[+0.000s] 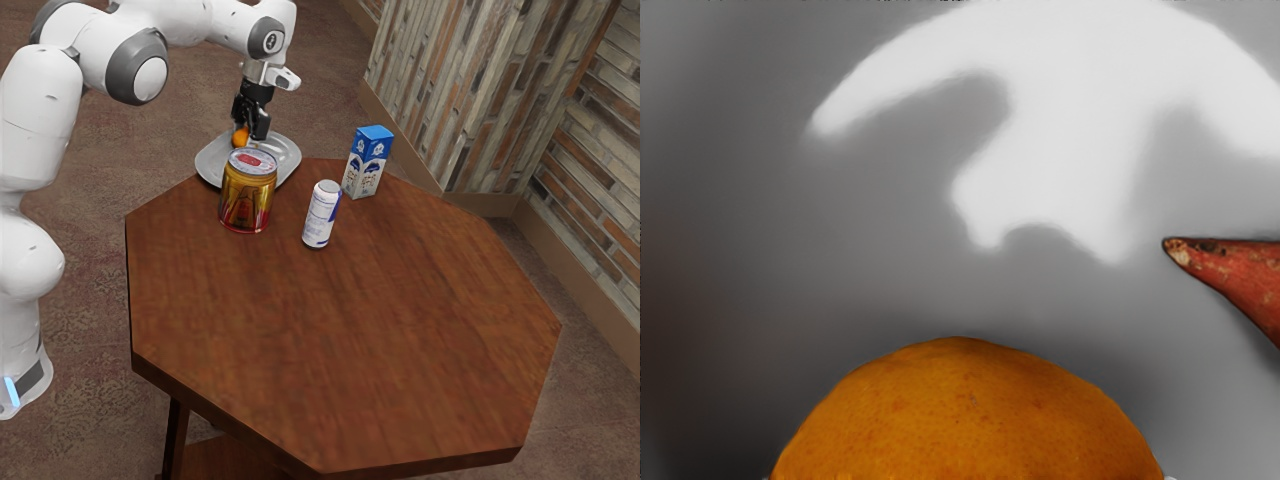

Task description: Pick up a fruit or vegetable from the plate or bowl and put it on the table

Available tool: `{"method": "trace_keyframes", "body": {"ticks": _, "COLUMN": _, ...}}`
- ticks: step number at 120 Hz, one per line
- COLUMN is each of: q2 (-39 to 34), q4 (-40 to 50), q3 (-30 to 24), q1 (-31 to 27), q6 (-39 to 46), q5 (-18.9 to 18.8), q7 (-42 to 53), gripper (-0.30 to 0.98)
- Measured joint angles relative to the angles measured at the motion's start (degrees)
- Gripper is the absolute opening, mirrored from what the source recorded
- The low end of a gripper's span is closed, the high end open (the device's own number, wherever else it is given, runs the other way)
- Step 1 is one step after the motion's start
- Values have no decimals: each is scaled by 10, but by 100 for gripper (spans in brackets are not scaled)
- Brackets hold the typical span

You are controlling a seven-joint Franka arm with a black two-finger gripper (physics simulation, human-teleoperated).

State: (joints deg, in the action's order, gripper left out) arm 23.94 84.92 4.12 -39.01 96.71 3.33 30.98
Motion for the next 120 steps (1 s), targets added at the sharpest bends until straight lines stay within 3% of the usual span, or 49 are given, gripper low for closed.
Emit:
{"method": "trace_keyframes", "body": {"ticks": 29, "q2": -21, "q4": -11, "q3": 0, "q1": 1, "q6": -1, "q5": -2, "q7": -7, "gripper": 35}}
{"method": "trace_keyframes", "body": {"ticks": 52, "q2": -59, "q4": -71, "q3": -4, "q1": 10, "q6": -39, "q5": -3, "q7": -12, "gripper": 36}}
{"method": "trace_keyframes", "body": {"ticks": 92, "q2": -119, "q4": -76, "q3": -232, "q1": -40, "q6": -97, "q5": -42, "q7": -45, "gripper": 35}}
{"method": "trace_keyframes", "body": {"ticks": 109, "q2": -138, "q4": -138, "q3": -283, "q1": -58, "q6": -135, "q5": -68, "q7": -66, "gripper": 37}}
{"method": "trace_keyframes", "body": {"ticks": 120, "q2": -138, "q4": -145, "q3": -343, "q1": -61, "q6": -151, "q5": -77, "q7": -79, "gripper": 35}}
